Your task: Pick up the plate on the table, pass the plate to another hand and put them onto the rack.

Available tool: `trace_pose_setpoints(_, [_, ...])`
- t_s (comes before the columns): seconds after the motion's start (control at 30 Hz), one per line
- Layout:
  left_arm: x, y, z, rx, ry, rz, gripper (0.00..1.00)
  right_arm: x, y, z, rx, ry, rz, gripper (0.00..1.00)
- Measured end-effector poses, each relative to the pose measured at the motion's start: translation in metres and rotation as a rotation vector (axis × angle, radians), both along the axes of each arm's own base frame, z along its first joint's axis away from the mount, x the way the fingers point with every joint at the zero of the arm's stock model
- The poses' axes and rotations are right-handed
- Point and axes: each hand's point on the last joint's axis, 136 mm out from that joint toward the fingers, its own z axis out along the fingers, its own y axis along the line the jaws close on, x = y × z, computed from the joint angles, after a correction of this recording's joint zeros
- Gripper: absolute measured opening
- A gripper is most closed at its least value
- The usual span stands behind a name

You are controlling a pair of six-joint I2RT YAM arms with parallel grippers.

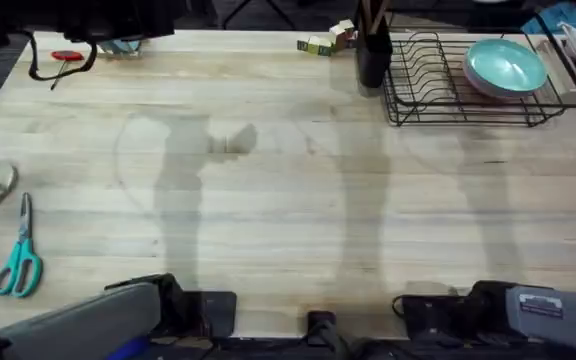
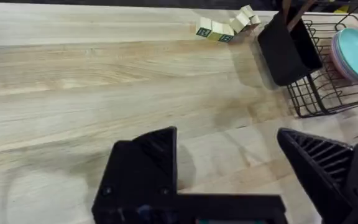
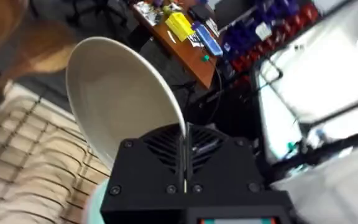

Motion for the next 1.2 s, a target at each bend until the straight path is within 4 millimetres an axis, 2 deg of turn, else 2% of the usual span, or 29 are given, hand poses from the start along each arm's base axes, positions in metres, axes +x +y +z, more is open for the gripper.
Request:
trace_pose_setpoints(0.27, [0.0,0.0,0.0,0.0,0.0,0.0,0.994,0.018,0.007,-0.03,-0.34,0.089,0.104,0.028])
trace_pose_setpoints(0.5, [0.0,0.0,0.0,0.001,0.0,0.001,0.995,0.042,0.005,-0.083,-0.553,0.198,0.176,0.029])
trace_pose_setpoints(0.63, [0.0,0.0,0.0,0.002,0.0,0.002,0.995,0.058,0.004,-0.1,-0.604,0.199,0.187,0.028])
trace_pose_setpoints(0.77, [0.0,0.0,0.0,0.002,0.0,0.002,0.995,0.07,0.006,-0.11,-0.624,0.175,0.206,0.028])
trace_pose_setpoints(0.97, [0.0,0.0,0.0,0.001,0.001,0.002,0.995,0.075,0.017,-0.125,-0.622,0.173,0.281,0.028])
trace_pose_setpoints(1.2, [0.0,0.0,0.0,0.001,0.001,0.002,0.995,0.076,0.021,-0.133,-0.622,0.183,0.31,0.029])
